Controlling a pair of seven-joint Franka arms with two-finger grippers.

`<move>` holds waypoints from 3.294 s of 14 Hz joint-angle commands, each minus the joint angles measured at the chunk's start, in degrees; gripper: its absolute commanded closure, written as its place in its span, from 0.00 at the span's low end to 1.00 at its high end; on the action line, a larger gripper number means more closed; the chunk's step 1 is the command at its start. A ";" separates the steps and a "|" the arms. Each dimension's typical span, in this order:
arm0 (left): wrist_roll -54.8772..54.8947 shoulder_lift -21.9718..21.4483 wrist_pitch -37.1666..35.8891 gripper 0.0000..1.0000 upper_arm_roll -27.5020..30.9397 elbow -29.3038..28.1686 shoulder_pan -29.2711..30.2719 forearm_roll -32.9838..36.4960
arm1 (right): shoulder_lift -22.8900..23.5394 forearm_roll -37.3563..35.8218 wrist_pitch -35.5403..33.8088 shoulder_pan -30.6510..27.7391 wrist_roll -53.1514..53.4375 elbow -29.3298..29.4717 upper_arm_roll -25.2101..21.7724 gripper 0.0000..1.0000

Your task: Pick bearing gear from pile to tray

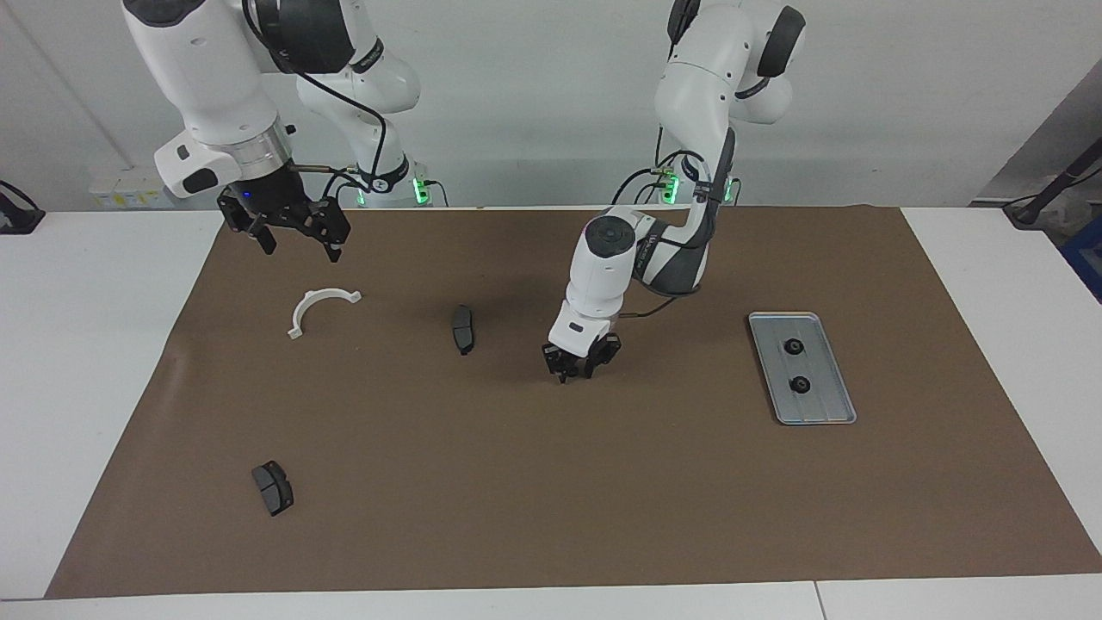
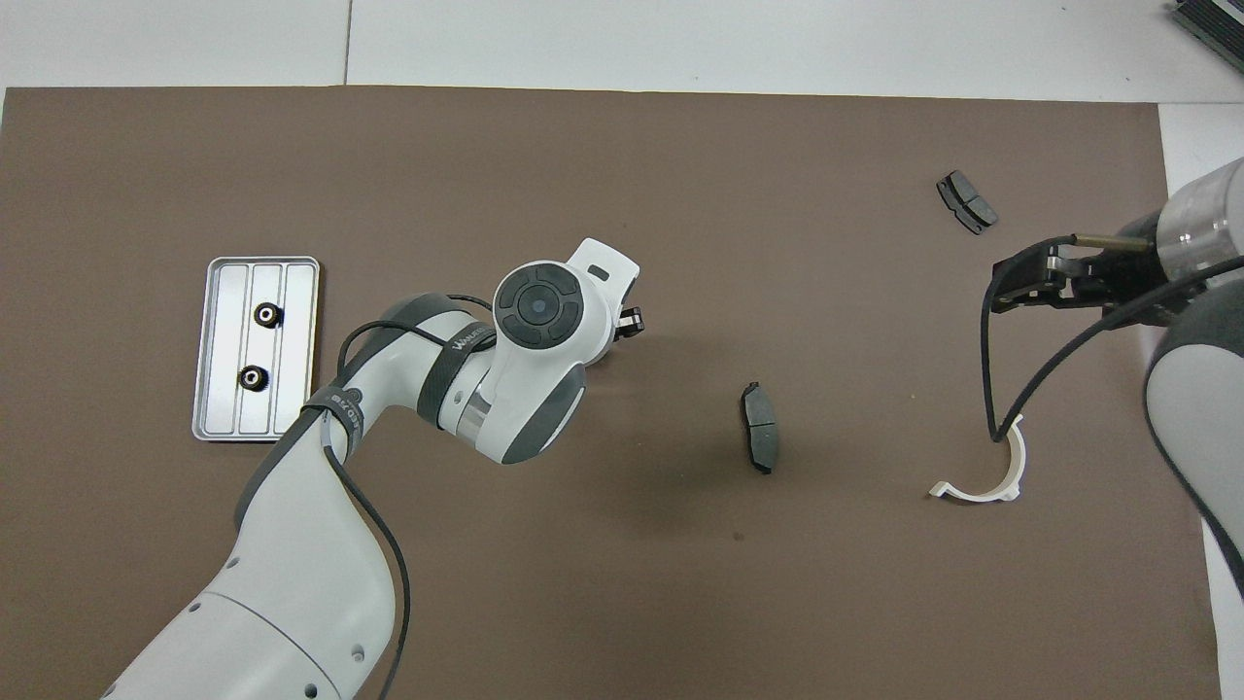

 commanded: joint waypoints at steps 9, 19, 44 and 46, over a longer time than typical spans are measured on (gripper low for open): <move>0.79 0.91 0.37 0.68 0.10 1.12 0.00 0.25 | -0.90 0.00 -0.08 -0.25 -3.74 -0.45 0.62 0.00; 0.88 0.91 -0.42 0.80 0.10 1.21 0.17 0.34 | -0.90 0.87 0.01 -0.96 -4.54 -0.54 0.62 0.00; 57.55 -11.74 -27.15 0.86 0.28 -3.60 37.70 0.34 | -0.90 0.96 -0.17 -0.96 -4.53 -0.63 0.53 0.00; 59.93 -13.15 -25.13 0.84 0.28 -6.86 39.10 0.34 | -0.90 0.96 -0.17 -0.87 -4.53 -0.63 0.53 0.00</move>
